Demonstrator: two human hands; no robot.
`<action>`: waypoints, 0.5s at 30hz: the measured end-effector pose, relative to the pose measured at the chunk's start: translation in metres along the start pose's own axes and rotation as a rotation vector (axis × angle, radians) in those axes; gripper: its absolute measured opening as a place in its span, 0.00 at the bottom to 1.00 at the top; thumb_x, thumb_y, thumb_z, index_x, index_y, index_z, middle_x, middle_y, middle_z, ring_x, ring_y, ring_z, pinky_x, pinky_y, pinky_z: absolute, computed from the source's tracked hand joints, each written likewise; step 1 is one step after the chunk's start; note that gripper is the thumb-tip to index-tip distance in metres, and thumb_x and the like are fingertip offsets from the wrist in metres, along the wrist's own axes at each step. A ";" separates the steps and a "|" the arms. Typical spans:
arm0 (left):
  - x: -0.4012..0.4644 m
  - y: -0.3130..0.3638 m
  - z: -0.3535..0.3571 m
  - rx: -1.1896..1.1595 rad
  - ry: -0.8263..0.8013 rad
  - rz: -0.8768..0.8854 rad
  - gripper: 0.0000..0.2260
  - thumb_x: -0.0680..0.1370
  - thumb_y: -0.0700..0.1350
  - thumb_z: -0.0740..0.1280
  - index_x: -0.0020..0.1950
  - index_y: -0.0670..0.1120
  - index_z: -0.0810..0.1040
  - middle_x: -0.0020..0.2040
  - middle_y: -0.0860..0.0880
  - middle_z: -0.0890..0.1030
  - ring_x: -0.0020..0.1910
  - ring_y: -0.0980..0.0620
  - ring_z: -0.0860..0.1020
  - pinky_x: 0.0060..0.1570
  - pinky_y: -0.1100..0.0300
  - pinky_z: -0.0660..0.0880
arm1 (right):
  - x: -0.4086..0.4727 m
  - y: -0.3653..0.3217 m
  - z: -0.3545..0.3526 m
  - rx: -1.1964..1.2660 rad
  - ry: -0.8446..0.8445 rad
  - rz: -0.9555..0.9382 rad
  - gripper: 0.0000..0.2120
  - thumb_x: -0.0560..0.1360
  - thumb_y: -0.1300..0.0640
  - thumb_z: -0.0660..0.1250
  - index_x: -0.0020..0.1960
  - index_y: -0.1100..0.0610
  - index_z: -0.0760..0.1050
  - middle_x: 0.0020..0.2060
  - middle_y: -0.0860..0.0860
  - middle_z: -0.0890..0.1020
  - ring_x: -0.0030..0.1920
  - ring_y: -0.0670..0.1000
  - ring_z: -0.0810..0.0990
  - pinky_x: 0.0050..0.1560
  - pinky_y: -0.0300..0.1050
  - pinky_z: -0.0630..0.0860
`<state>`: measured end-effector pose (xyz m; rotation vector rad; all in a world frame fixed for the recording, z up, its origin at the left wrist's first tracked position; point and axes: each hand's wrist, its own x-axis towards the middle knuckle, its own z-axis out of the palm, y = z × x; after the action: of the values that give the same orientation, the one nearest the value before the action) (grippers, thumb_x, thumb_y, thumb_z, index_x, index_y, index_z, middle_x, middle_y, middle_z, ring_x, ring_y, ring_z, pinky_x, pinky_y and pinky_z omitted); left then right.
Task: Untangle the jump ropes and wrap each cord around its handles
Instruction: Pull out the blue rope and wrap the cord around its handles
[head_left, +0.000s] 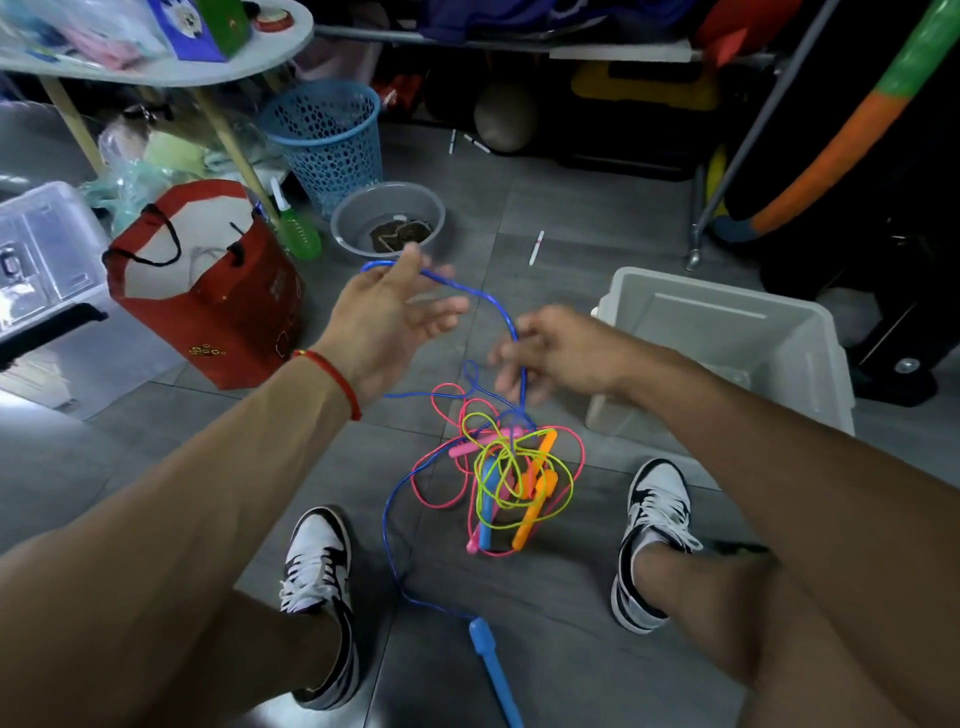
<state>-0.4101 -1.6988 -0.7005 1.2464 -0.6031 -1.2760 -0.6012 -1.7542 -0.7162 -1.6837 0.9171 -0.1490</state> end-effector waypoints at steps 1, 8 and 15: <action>0.002 -0.004 -0.001 0.038 0.004 -0.079 0.11 0.84 0.48 0.58 0.59 0.42 0.74 0.59 0.41 0.81 0.43 0.46 0.83 0.40 0.56 0.80 | 0.000 -0.008 -0.002 0.080 0.083 -0.044 0.11 0.83 0.64 0.59 0.59 0.71 0.74 0.37 0.57 0.83 0.34 0.53 0.81 0.31 0.41 0.78; -0.027 -0.058 0.028 0.692 -0.378 -0.082 0.10 0.84 0.39 0.61 0.62 0.39 0.78 0.56 0.42 0.82 0.48 0.56 0.79 0.45 0.63 0.76 | -0.009 -0.037 -0.014 0.383 0.409 -0.293 0.12 0.81 0.57 0.66 0.56 0.68 0.78 0.39 0.57 0.86 0.33 0.55 0.84 0.31 0.43 0.80; -0.023 -0.021 0.034 0.374 -0.176 0.094 0.11 0.86 0.42 0.55 0.55 0.39 0.75 0.46 0.40 0.84 0.44 0.39 0.83 0.50 0.49 0.80 | 0.004 -0.002 -0.018 0.265 0.191 0.024 0.11 0.81 0.63 0.58 0.58 0.60 0.78 0.52 0.59 0.83 0.50 0.55 0.81 0.47 0.53 0.81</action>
<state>-0.4539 -1.6856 -0.7030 1.3973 -1.0530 -1.2367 -0.6073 -1.7700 -0.7103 -1.4287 1.0108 -0.4036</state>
